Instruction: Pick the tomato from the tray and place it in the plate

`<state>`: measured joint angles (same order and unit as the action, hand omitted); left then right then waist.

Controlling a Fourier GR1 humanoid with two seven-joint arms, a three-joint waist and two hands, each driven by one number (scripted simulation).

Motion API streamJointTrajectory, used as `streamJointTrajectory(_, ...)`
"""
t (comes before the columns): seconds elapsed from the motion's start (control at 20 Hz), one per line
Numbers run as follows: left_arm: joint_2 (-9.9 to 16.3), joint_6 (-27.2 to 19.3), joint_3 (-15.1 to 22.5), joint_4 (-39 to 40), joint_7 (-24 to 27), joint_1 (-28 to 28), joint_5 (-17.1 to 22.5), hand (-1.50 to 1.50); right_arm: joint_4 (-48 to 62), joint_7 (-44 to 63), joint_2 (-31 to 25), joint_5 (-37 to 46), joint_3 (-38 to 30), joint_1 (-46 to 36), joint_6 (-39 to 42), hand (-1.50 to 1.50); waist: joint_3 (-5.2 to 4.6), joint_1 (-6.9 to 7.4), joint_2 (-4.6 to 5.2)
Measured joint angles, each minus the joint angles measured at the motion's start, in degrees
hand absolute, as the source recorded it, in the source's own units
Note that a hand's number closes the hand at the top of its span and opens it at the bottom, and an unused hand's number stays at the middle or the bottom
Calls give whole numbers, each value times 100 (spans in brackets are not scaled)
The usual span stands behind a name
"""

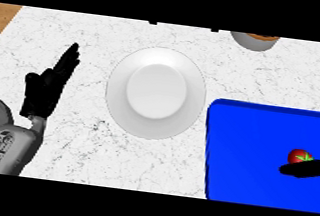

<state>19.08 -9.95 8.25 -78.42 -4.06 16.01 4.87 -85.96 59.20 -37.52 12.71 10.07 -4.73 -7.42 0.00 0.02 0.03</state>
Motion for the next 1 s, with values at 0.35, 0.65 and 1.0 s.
streamJointTrajectory(0.35,-131,192,-241,-172,-171,-2,-182,0,352,-233,366,308,-261,183,207,150,1,-10,-4)
streamJointTrajectory(0.65,-320,309,-356,-218,-167,-97,-391,0,420,-436,522,897,-470,164,252,150,-3,-10,-6)
streamJointTrajectory(1.0,-469,447,-535,-372,-224,-155,-575,0,617,-820,679,1357,-881,160,289,150,-2,-11,-8)
